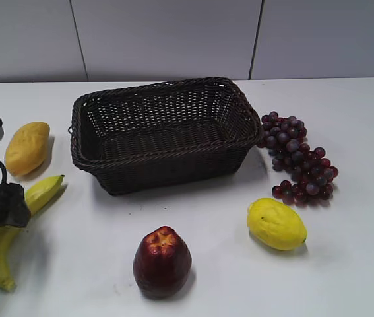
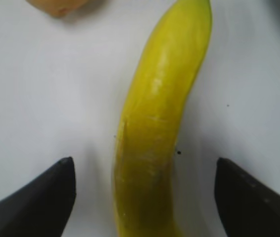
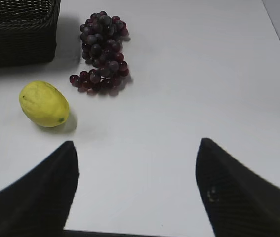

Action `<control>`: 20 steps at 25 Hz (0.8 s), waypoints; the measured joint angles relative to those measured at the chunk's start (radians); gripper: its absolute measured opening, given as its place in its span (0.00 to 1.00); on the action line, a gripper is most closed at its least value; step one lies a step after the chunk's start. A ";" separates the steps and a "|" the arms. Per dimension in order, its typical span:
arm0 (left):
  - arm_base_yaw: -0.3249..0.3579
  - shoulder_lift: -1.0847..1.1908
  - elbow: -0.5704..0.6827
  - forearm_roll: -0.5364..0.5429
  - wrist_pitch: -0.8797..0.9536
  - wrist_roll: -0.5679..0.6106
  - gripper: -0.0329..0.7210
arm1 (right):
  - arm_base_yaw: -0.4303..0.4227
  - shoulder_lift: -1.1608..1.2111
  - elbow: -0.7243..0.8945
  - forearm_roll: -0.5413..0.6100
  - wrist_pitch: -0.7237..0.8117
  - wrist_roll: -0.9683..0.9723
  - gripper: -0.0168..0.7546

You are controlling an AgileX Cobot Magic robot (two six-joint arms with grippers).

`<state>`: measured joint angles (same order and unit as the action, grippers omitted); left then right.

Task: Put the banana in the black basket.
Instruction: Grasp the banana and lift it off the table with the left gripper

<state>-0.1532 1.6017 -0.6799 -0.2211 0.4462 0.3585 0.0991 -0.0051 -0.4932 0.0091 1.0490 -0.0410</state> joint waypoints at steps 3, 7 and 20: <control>0.000 0.062 -0.008 0.001 -0.043 0.000 0.89 | 0.000 0.000 0.000 0.000 0.000 0.000 0.79; 0.000 0.121 -0.009 -0.001 -0.075 0.000 0.83 | 0.000 0.000 0.000 0.000 0.000 0.000 0.79; 0.000 0.106 -0.015 -0.001 -0.009 0.001 0.44 | 0.000 0.000 0.000 0.000 0.000 0.000 0.79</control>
<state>-0.1532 1.7081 -0.6948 -0.2216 0.4367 0.3597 0.0991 -0.0051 -0.4932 0.0091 1.0490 -0.0410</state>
